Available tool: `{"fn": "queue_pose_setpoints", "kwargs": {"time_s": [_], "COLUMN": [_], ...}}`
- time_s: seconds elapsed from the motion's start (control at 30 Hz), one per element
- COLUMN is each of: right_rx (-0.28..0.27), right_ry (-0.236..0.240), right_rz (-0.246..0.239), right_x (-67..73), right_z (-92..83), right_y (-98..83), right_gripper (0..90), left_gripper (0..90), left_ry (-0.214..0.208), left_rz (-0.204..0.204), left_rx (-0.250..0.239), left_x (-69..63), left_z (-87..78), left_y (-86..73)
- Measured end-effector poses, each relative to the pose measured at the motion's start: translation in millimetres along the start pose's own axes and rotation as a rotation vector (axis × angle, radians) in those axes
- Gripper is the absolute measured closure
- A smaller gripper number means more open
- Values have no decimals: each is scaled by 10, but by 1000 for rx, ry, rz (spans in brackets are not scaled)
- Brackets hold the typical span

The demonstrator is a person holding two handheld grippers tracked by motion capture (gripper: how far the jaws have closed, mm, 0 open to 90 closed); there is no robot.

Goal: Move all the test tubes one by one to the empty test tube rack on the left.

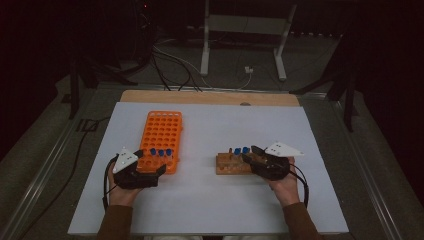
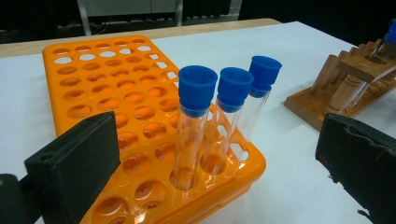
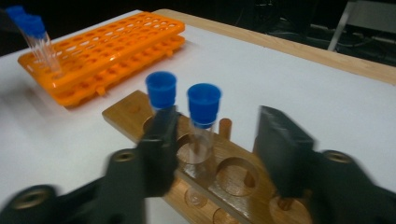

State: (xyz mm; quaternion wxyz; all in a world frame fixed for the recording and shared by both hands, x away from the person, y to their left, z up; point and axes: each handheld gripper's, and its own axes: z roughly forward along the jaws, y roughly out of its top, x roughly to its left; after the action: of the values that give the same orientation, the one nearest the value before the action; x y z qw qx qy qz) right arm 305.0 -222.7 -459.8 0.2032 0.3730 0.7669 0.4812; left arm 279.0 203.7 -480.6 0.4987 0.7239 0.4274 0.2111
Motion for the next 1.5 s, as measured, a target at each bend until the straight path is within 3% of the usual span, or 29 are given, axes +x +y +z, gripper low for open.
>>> {"fn": "queue_pose_setpoints", "kwargs": {"time_s": [0.33, 0.6, 1.23, 1.5], "right_rx": [9, -2, -13, -42], "right_ry": [-7, -21, -20, -14], "right_rz": [-36, -56, -54, -40], "right_x": [76, 127, 148, 134], "right_z": [108, 131, 123, 54], "right_y": [-45, -55, -62, -13], "right_gripper": [714, 743, 773, 773], "left_gripper": [7, 7, 7, 7], "left_ry": [0, -1, -4, -7], "left_rz": [-2, -3, -1, 0], "left_rx": [-1, 1, 4, 5], "left_x": [3, 2, 0, -1], "left_z": [-4, -3, 1, 4], "left_y": [0, -1, -5, -6]}}
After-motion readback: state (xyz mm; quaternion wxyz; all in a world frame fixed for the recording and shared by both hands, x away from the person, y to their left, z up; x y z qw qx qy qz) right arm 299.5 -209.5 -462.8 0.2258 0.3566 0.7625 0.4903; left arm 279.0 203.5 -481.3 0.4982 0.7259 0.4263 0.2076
